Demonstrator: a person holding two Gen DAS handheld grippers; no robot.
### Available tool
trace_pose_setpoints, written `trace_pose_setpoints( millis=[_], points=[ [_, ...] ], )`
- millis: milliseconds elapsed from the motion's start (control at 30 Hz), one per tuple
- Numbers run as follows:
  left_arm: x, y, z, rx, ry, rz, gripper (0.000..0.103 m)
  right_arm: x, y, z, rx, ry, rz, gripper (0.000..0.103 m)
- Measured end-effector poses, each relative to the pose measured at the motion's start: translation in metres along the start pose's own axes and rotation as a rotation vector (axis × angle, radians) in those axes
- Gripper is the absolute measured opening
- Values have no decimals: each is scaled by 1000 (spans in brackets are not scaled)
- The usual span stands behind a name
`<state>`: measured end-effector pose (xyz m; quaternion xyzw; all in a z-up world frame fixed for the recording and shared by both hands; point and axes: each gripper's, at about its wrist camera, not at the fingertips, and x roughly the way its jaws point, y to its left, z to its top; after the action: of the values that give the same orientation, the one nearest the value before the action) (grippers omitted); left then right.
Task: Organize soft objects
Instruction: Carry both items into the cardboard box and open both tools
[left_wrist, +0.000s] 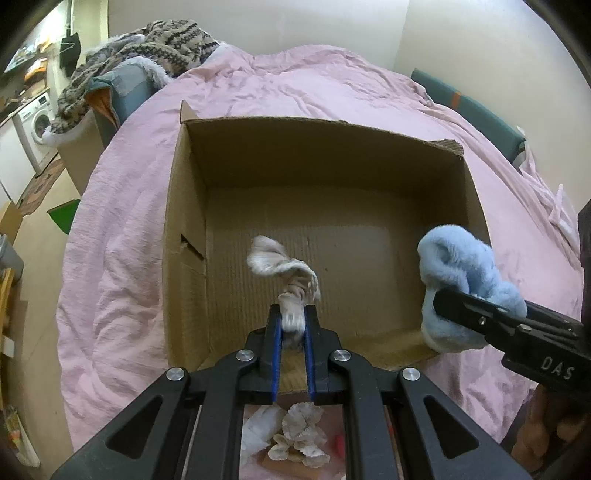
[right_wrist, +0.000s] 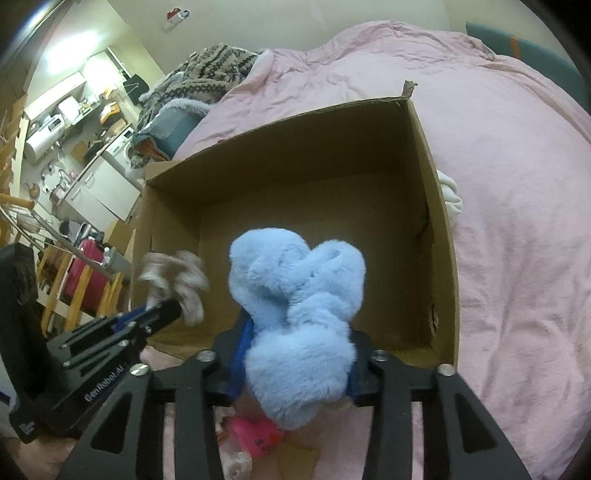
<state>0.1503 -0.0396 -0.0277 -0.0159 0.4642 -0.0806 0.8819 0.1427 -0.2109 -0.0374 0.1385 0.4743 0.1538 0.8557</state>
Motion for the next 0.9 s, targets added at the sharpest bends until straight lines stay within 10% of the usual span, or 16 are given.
trace_pose_setpoints(
  millis=[333,500,633,900],
  points=[
    [4,2,0,-16,18,-6,13,0,2,0,11,-6,14,64],
    [-1,0,0,-9,5,-9,32,-5,-5,3,58,-29,33,80],
    [-10,-1,1,-6,-51,18,67,-11,-13,6,102,-48,35,80],
    [-12,2,3,-6,-54,29,69,-14,-14,8,112,-47,32,80]
  ],
)
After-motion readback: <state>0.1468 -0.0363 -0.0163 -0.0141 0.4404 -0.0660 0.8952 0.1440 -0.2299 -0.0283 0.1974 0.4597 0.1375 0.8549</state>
